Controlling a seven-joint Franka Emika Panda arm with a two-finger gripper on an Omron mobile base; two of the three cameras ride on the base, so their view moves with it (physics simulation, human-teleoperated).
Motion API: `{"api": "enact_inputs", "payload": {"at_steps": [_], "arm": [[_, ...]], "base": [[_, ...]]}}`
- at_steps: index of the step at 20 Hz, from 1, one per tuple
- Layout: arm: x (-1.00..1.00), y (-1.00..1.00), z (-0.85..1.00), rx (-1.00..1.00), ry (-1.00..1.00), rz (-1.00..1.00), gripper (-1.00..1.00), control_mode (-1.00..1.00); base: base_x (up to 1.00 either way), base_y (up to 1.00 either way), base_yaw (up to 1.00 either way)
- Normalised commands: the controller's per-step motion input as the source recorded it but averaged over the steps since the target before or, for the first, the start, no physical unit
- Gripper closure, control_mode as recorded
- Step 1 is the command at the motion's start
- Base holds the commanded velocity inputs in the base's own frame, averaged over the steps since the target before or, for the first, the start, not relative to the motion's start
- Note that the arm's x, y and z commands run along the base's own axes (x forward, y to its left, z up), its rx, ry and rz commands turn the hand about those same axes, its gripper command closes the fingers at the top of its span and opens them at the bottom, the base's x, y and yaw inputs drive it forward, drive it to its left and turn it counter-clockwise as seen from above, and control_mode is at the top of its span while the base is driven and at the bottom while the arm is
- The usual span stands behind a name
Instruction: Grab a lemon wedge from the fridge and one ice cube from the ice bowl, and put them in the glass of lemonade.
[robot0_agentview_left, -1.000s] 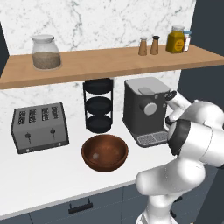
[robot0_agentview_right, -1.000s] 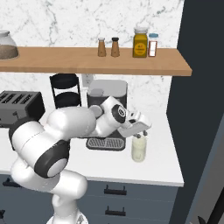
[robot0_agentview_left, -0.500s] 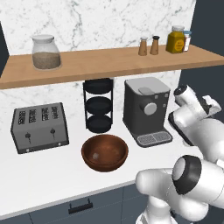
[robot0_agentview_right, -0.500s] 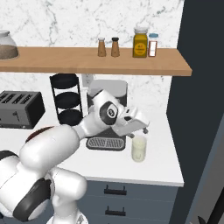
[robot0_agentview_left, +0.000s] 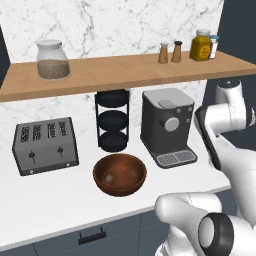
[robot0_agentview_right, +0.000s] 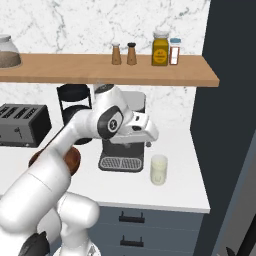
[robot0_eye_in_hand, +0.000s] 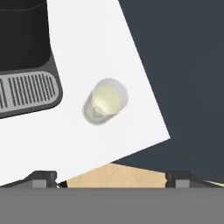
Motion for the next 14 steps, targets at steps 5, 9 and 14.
{"api": "enact_inputs", "payload": {"at_steps": [5,9,14], "arm": [[-0.30,0.83,0.17,0.34,-0.03,0.13,-1.00,-1.00],[-0.56,0.78,-0.46,0.03,-0.15,0.15,-1.00,-1.00],[-0.63,0.50,-0.31,0.00,-0.18,0.05,-1.00,-1.00]], "base": [[0.00,0.00,0.00],[0.00,0.00,0.00],[0.00,0.00,0.00]]}}
